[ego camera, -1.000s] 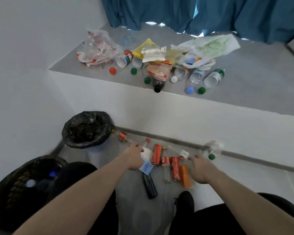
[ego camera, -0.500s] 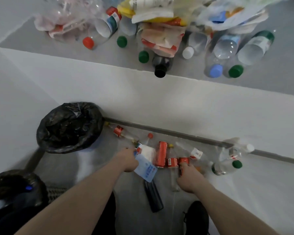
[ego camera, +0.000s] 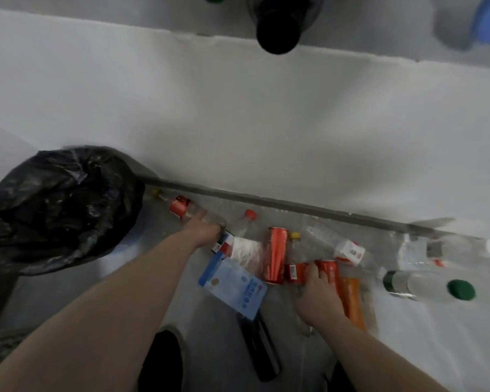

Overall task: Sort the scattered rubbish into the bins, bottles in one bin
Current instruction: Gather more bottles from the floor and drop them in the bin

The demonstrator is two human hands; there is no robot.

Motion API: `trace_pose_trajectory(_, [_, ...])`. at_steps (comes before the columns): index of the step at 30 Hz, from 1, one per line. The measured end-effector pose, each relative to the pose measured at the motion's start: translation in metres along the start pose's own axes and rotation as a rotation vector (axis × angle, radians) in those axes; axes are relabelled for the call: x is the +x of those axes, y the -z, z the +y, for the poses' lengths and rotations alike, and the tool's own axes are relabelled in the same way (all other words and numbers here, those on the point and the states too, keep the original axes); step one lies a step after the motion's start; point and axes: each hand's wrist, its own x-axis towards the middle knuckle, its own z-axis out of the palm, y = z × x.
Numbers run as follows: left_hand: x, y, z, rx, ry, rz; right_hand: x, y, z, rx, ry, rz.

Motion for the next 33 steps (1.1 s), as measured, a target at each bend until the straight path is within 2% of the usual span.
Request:
trace_pose_trajectory(9, [0.017, -0.012, 0.000, -0.213, 0.083, -0.038, 0.012, -0.025, 0.004, 0.139, -0.101, 0.021])
trace_pose_trajectory(16, [-0.015, 0.021, -0.002, -0.308, 0.142, -0.019, -0.019, 0.006, -0.012, 0.225, -0.146, 0.048])
trace_pose_trajectory(24, [-0.141, 0.082, 0.016, -0.230, 0.079, -0.181, -0.111, 0.096, -0.048, 0.114, -0.042, 0.129])
trace_pose_trajectory(31, [-0.289, 0.146, 0.021, -0.343, -0.081, -0.190, -0.212, 0.155, -0.071, 0.138, 0.074, 0.260])
trace_pose_trajectory(33, [-0.318, 0.163, 0.010, -0.338, -0.139, -0.122, -0.238, 0.162, -0.080, 0.184, 0.106, 0.297])
